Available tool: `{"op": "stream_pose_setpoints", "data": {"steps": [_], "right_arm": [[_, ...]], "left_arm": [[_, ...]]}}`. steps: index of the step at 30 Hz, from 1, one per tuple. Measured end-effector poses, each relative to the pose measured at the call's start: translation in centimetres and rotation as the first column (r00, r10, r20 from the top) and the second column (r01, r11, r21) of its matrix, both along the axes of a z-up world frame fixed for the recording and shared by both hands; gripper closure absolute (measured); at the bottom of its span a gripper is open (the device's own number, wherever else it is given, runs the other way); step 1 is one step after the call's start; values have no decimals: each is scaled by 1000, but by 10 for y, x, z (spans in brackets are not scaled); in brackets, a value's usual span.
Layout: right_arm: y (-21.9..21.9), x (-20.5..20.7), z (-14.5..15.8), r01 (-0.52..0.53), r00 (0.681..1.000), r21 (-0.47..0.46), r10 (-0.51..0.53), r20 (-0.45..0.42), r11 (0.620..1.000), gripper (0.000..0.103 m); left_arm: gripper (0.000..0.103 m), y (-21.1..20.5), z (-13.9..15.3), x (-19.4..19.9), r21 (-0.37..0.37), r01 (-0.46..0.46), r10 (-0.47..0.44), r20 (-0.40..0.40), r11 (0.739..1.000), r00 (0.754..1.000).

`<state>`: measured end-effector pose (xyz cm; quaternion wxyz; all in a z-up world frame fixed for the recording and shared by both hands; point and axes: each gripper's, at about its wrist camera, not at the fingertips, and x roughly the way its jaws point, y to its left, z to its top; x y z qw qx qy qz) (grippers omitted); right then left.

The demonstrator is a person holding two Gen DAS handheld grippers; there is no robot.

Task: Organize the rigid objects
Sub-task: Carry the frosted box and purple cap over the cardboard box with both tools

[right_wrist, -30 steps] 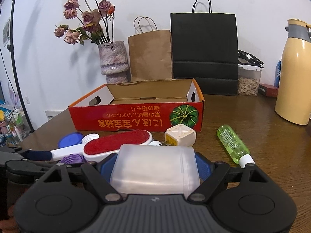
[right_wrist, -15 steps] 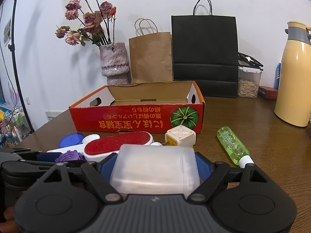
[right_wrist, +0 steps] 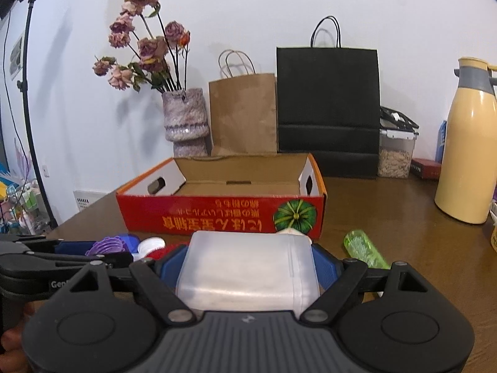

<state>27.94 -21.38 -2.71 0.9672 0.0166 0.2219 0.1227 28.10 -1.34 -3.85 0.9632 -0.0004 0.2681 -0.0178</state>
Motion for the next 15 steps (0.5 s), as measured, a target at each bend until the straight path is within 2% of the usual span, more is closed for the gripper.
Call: {"op": "stream_pose_setpoints", "data": {"steps": [15], "right_arm": [[12, 24, 39, 1, 996, -9, 0, 94, 1000, 21]], "left_arm": [[48, 7, 39, 29, 9, -22, 21, 98, 1000, 995]]}}
